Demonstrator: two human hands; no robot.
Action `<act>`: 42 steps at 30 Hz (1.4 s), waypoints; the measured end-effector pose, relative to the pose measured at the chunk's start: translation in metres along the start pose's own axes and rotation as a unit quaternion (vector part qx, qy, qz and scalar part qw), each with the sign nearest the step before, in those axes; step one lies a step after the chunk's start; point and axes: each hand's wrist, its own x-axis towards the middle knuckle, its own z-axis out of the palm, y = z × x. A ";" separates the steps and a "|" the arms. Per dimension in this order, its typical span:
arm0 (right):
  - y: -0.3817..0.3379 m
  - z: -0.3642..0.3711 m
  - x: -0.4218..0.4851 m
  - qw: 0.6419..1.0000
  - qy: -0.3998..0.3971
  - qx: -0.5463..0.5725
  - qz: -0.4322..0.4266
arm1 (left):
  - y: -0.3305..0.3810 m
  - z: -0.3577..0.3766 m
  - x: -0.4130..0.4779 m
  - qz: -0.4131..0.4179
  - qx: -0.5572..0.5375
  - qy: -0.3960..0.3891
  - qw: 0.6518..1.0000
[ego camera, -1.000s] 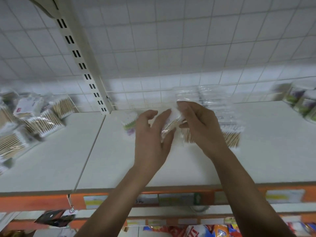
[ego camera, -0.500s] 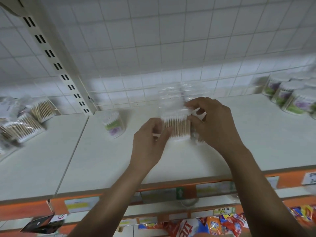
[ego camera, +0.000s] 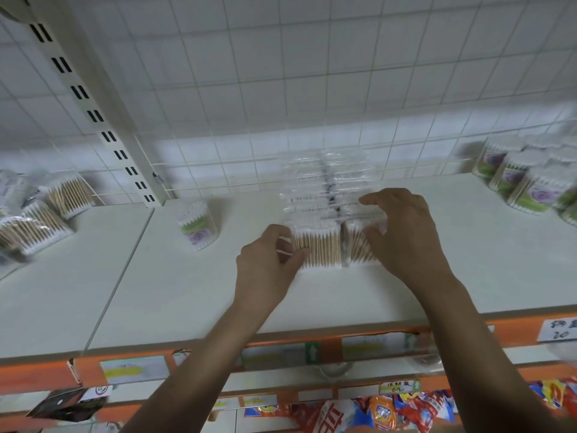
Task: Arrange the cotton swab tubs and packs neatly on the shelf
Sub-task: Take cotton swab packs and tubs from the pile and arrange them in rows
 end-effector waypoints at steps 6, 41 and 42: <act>0.000 0.009 -0.005 1.000 0.019 0.005 -0.024 | 0.002 0.003 -0.001 -0.004 0.023 -0.005 1.000; -0.119 0.050 -0.004 0.956 -0.002 0.274 -0.106 | -0.002 -0.094 0.021 -0.032 -0.216 0.211 0.953; -0.116 0.046 -0.006 0.950 0.006 0.296 -0.097 | 0.009 -0.088 0.016 -0.044 -0.258 0.201 0.944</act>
